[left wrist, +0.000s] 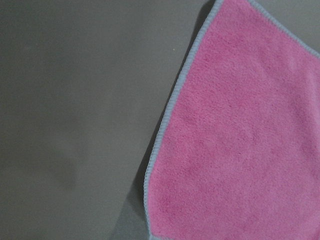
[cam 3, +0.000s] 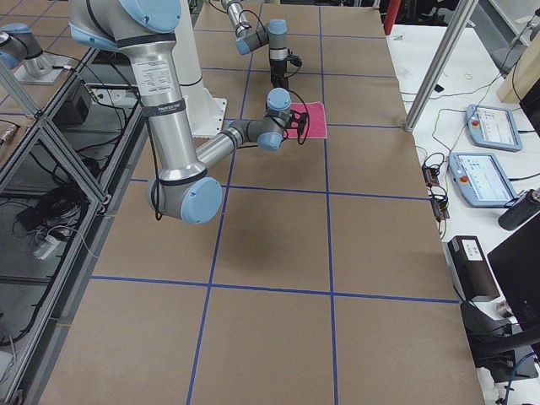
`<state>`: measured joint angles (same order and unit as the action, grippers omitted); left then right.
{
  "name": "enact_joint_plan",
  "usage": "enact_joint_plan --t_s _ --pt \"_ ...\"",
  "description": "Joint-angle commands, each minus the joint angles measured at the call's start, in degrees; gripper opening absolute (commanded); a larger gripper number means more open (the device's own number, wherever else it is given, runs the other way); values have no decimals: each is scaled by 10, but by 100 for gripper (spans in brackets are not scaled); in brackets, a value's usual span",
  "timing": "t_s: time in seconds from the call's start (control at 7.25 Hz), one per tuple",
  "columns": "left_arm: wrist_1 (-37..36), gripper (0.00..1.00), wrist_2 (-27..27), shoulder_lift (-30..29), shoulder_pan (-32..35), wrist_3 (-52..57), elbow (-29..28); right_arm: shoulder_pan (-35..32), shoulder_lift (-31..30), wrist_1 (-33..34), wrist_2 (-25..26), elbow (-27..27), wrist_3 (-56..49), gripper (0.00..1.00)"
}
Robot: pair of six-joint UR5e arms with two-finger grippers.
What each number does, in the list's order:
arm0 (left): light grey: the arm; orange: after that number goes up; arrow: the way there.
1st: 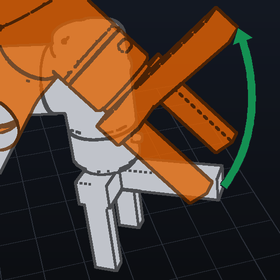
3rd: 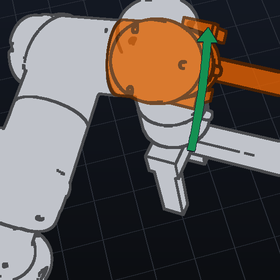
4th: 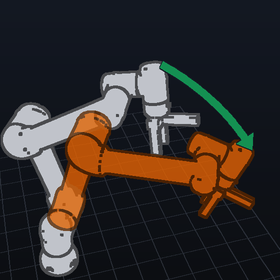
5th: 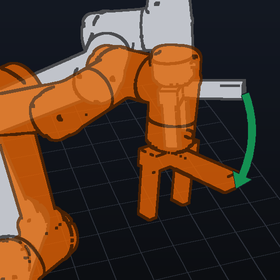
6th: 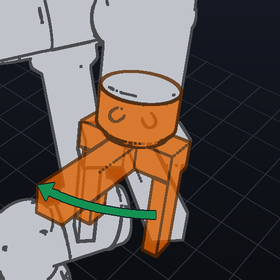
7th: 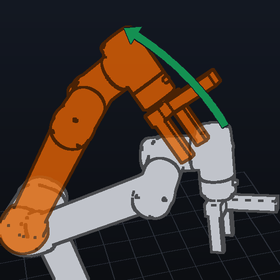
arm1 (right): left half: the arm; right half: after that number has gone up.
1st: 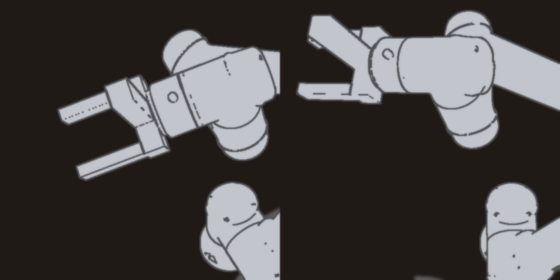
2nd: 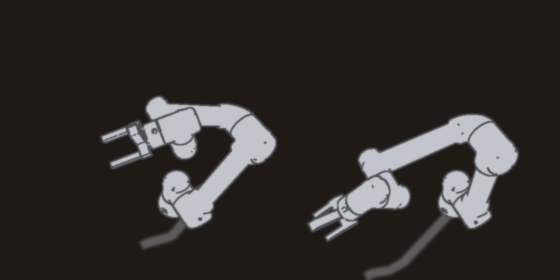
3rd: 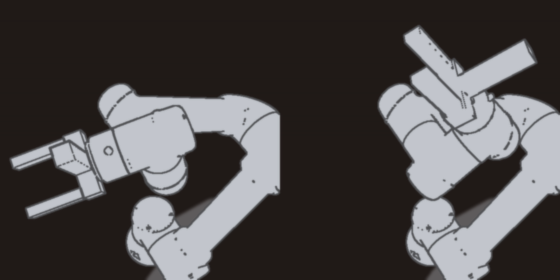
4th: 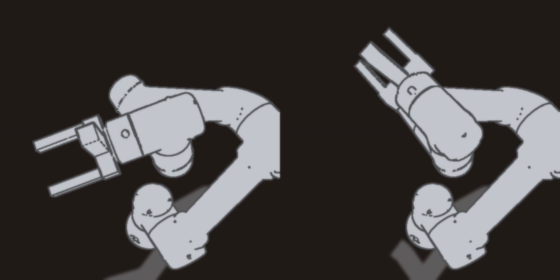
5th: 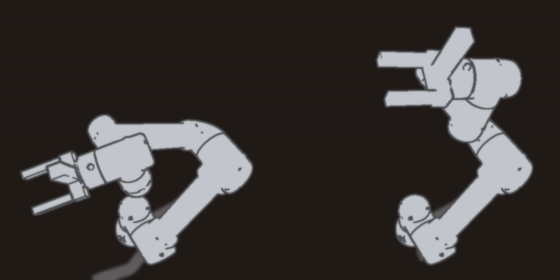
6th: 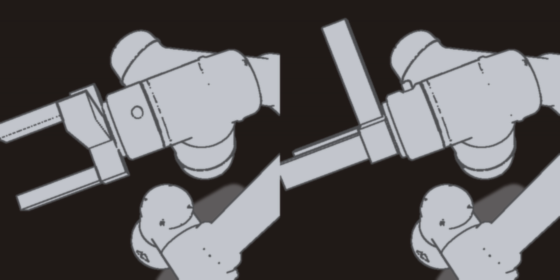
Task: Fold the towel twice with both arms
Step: 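Lower both grippers onto the towel's side edges and close them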
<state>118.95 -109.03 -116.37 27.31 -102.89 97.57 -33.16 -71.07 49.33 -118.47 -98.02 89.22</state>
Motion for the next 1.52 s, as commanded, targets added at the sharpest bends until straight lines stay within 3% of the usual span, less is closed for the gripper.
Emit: enact_joint_plan --t_s 0.0,0.83,1.38 --pt "4 99 0 -6 -2 1 -13 11 29 1 1 26 14 98" --pt "7 98 0 -4 -2 2 -14 35 76 1 17 84 24 81" --pt "8 98 0 -5 -2 2 -17 34 71 -5 16 88 29 46"
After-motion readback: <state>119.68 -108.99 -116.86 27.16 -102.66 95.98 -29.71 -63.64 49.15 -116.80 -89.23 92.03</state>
